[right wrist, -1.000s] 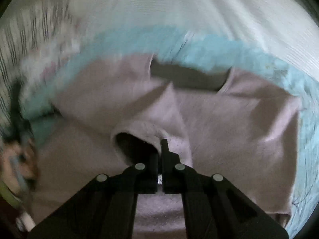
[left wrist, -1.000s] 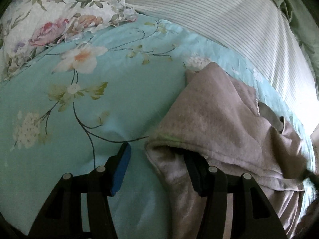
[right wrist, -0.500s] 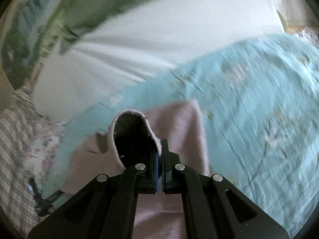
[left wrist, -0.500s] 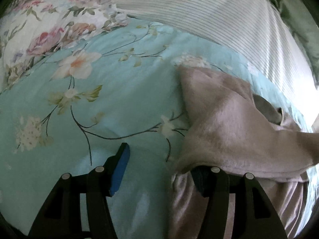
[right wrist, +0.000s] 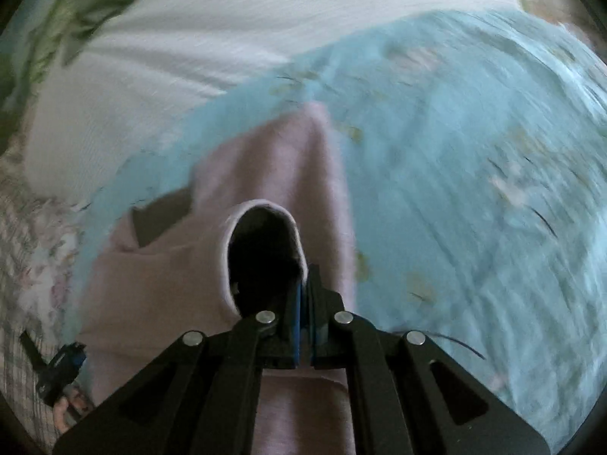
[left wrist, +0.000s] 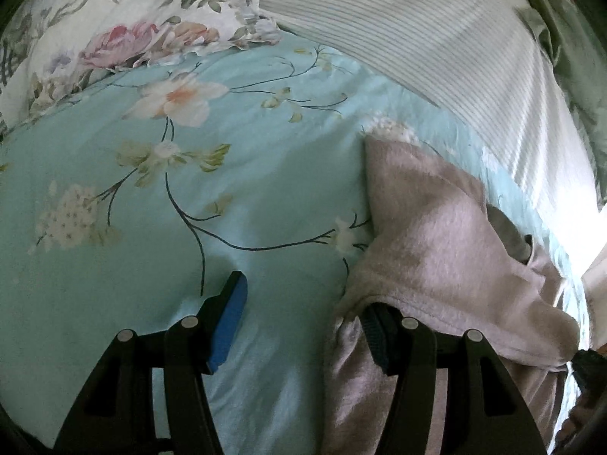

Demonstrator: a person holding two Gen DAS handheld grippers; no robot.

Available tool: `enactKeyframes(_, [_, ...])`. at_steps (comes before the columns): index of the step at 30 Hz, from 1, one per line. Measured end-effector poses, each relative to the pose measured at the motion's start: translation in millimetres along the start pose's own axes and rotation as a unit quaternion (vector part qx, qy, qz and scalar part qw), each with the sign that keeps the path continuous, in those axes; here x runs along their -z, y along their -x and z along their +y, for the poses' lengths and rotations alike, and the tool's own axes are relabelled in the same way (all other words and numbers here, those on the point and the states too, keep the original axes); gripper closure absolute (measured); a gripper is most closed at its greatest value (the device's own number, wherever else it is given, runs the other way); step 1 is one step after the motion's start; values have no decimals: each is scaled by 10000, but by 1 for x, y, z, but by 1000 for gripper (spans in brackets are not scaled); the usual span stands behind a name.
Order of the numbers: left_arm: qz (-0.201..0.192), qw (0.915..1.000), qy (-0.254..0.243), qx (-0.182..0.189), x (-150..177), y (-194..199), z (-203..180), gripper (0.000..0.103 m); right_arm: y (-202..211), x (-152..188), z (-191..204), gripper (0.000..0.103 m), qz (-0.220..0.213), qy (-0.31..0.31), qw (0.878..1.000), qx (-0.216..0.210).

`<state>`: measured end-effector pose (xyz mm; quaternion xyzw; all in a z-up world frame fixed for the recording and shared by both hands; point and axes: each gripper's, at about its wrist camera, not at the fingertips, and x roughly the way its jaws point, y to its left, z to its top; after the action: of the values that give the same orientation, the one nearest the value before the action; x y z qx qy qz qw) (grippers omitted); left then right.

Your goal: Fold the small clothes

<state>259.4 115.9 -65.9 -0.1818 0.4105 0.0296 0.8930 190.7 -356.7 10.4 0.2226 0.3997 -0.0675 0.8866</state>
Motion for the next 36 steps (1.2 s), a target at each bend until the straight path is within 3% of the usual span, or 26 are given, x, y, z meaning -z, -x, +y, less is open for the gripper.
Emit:
enactKeyframes(4, [49, 10000, -41, -37, 2, 0, -1, 44, 41, 7, 2, 98, -733, -41, 9957, 566])
enactKeyframes(6, [56, 9999, -99, -108, 3, 0, -4, 44, 54, 11, 15, 98, -994, 125, 9946, 267])
enactKeyframes(7, [58, 9998, -128, -140, 3, 1, -6, 44, 51, 9, 22, 98, -959, 275, 9949, 124])
enactKeyframes(10, [90, 9998, -138, -140, 2, 0, -5, 44, 16, 10, 52, 97, -148, 766, 9943, -727])
enactKeyframes(12, [134, 9998, -135, -105, 1, -1, -3, 43, -12, 10, 52, 97, 229, 786, 9954, -502])
enactKeyframes(13, [158, 9997, -154, -96, 1, -2, -3, 43, -25, 9, 40, 97, 329, 668, 9972, 40])
enactKeyframes(14, [182, 9996, -201, -104, 0, -2, -3, 43, -28, 7, 29, 103, 295, 487, 9980, 272])
enactKeyframes(16, [220, 9992, -312, -137, 0, -4, -5, 43, -18, 5, 4, 103, 83, -30, 9998, 190])
enactKeyframes(18, [294, 9987, -405, -115, 0, -2, -7, 44, 2, 7, -7, 97, -25, -209, 9998, 73])
enactKeyframes(24, [553, 9942, -688, 607, 23, 30, -3, 44, 62, 31, -6, 92, -103, 191, 9983, -549])
enactKeyframes(25, [576, 9931, -779, 663, 30, 38, -2, 44, 67, 35, -4, 86, -102, 227, 9980, -581])
enactKeyframes(28, [694, 9892, -979, 838, 55, 59, 8, 44, 85, 60, -9, 56, -60, 290, 9973, -674])
enactKeyframes(36, [1032, 9753, -928, 1721, 125, 114, 47, 42, 123, 124, -24, 55, 233, 433, 9929, -1084])
